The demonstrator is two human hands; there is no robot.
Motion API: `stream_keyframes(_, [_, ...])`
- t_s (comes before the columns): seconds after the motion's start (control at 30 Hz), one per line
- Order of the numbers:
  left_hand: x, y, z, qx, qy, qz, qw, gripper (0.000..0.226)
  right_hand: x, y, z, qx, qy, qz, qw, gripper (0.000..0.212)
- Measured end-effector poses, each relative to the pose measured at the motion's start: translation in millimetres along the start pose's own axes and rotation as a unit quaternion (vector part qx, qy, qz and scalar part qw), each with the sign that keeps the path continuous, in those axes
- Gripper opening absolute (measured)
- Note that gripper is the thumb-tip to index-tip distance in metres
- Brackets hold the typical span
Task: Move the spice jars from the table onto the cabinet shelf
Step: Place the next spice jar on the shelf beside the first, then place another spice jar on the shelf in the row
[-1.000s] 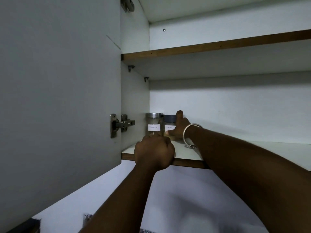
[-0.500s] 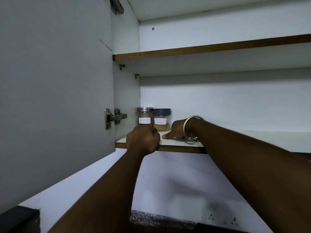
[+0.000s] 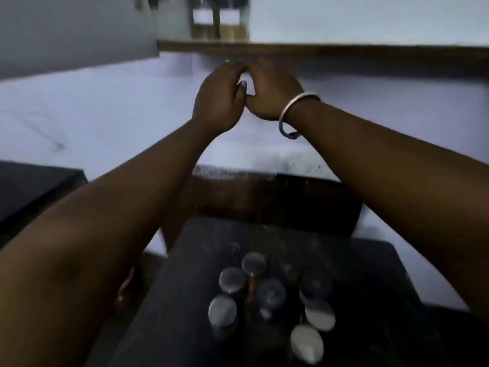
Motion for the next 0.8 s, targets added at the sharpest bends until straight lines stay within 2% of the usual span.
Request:
stream_keyframes(0.13, [30,113,19,-0.01,0.088,-0.07,0.994,0.048,-18,88,62,-0.029,-0.086,-0.004,0.996,0.044])
stream_keyframes(0.27, [42,232,45,-0.07,0.136,-0.124,0.98,0.047,-35,193,142,-0.083,-0.174,0.031,0.981,0.043])
stream_keyframes(0.4, [54,341,79,-0.148,0.179,-0.2,0.952,0.046,-41,288,212,-0.212,-0.208,0.077,0.952,0.049])
stream_keyframes(0.47, [60,383,96,-0.2,0.186,-0.233,0.933,0.052,-41,326,242,-0.275,-0.221,0.105,0.93,0.05])
stream_keyframes(0.57, [58,426,122,-0.35,0.096,-0.266,0.893,0.066,-41,363,275,-0.366,-0.208,0.11,0.9,0.062])
stream_keyframes(0.63, [54,441,133,-0.422,0.052,-0.288,0.858,0.081,-40,375,289,-0.406,-0.209,0.096,0.885,0.079])
stream_keyframes(0.7, [49,447,139,-0.452,0.052,-0.305,0.836,0.087,-38,378,298,-0.428,-0.206,0.095,0.875,0.094])
stream_keyframes(0.8, [39,444,145,-0.419,0.105,-0.313,0.846,0.085,-35,373,301,-0.438,-0.207,0.105,0.869,0.091])
Point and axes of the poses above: each hand's wrist, its own y-axis away from the middle knuckle, its own z-axis out of the palm, x = y × z, the point moved 1 cm from there along -y, towards the middle knuckle, and after that the axes turned 6 degrees about z, right-handed, at the moved point
